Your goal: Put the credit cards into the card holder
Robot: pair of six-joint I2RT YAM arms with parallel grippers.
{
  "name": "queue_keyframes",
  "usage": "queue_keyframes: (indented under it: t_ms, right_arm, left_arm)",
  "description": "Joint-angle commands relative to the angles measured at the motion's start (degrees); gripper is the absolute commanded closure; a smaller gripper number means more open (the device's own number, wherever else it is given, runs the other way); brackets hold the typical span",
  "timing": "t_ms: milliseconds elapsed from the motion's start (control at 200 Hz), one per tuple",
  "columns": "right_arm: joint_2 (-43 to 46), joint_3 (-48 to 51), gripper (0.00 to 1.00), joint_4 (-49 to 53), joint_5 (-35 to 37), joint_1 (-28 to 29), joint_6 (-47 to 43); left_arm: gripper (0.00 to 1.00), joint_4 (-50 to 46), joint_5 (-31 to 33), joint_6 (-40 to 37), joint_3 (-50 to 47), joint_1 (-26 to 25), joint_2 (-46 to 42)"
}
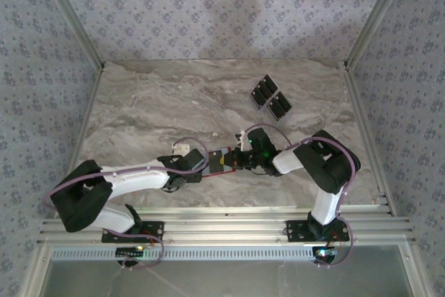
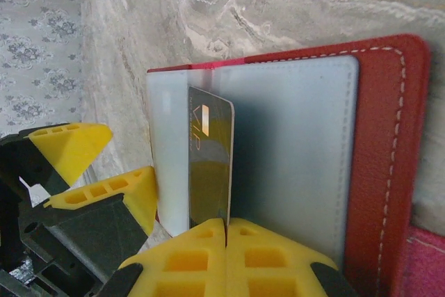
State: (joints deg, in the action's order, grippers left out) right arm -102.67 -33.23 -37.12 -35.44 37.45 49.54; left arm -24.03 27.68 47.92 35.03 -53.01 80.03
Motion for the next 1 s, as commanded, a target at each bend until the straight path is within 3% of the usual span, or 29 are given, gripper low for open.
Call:
queue_keyframes:
  t_ms: [0, 994]
  right_arm:
    - [-1.73, 0.83, 1.00, 0.81, -0.94, -0.16, -0.40]
    - [-7.36, -5.54, 1.00, 5.28, -2.55, 2.36, -0.98]
  left_arm:
    - [0.00, -4.32, 0.04, -0.27, -1.62, 0.02, 1.16]
    - [0.00, -3.74, -0.24, -0.35, -1.38, -0.08, 1.45]
